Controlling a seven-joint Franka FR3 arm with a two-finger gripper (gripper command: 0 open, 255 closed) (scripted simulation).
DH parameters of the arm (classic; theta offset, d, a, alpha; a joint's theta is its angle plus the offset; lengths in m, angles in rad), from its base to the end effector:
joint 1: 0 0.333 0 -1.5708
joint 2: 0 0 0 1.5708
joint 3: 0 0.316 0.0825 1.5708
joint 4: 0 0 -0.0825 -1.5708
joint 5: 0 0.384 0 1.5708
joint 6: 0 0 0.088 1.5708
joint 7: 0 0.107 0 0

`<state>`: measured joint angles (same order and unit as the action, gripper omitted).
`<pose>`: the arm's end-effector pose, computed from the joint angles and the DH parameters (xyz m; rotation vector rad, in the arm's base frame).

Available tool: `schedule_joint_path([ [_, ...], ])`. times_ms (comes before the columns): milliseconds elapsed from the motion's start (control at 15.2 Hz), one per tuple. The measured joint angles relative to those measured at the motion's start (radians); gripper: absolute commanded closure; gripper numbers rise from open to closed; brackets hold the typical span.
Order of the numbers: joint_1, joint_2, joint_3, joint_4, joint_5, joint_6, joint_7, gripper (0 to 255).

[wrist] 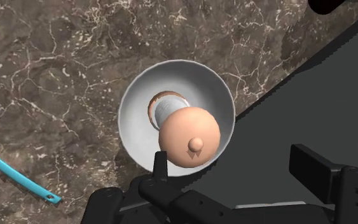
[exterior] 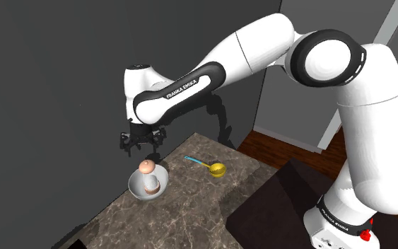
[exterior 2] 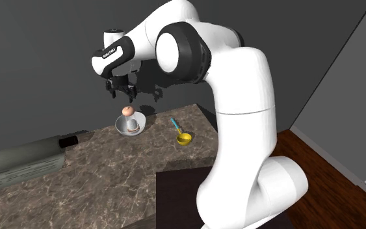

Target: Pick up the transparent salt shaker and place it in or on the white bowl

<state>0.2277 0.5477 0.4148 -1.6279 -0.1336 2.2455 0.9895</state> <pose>0.5798 0.3808 0.3348 -2.9451 0.4998 -0.0136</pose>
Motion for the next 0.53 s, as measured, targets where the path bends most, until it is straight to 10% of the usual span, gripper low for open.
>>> schedule_joint_path([
  [528, -0.017, -0.047, 0.011, 0.015, 0.02, -0.061, -0.014, 0],
])
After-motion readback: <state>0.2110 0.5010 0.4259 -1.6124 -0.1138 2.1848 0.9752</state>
